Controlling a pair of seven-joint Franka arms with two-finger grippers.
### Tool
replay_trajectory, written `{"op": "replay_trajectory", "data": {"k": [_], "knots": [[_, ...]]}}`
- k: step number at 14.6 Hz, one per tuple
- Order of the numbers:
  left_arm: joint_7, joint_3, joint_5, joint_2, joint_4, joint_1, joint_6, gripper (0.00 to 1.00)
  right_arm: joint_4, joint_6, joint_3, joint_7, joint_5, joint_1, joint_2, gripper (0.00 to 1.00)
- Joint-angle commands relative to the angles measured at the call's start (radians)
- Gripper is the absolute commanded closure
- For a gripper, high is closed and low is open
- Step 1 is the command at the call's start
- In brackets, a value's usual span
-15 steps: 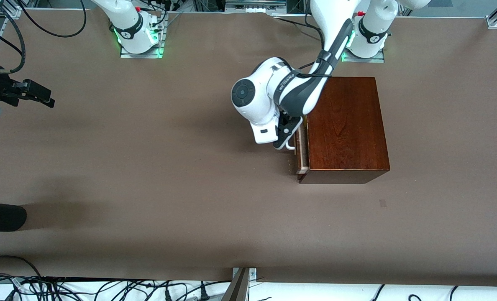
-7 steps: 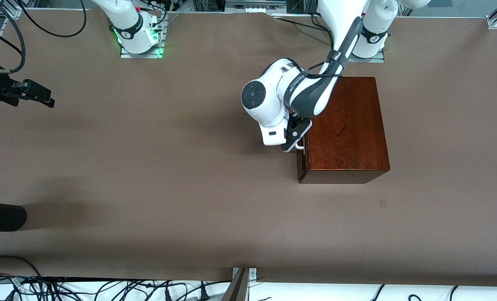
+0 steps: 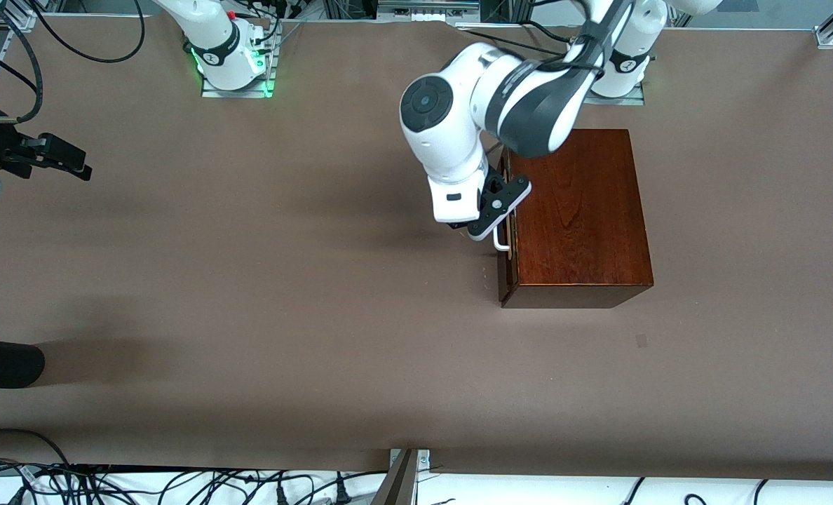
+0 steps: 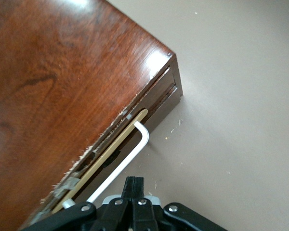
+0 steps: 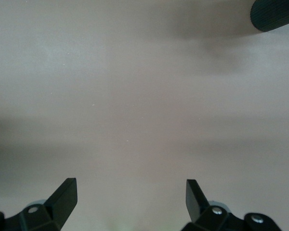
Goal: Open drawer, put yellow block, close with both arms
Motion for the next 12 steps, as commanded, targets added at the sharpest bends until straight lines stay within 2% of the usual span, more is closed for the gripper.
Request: {"op": "replay_trajectory", "data": {"k": [1,2,7,12], "knots": [[0.157,-0.010,-0.049,-0.015,0.056,0.097,-0.062,0.43,0.003,0.001,0.004,0.006,0.017,-0.008,-0.001,0.00],[0.193,-0.008,-0.062,-0.026,0.056,0.122,-0.064,0.00,0.003,0.001,0.004,0.006,0.015,-0.008,-0.001,0.00],[0.458,-0.007,-0.109,-0.104,0.053,0.269,-0.070,0.00,0.003,0.003,0.004,0.006,0.015,-0.008,-0.001,0.00],[0.702,-0.008,-0.112,-0.190,0.053,0.360,-0.110,0.00,0.003,0.003,0.004,0.006,0.015,-0.008,-0.001,0.00]]}}
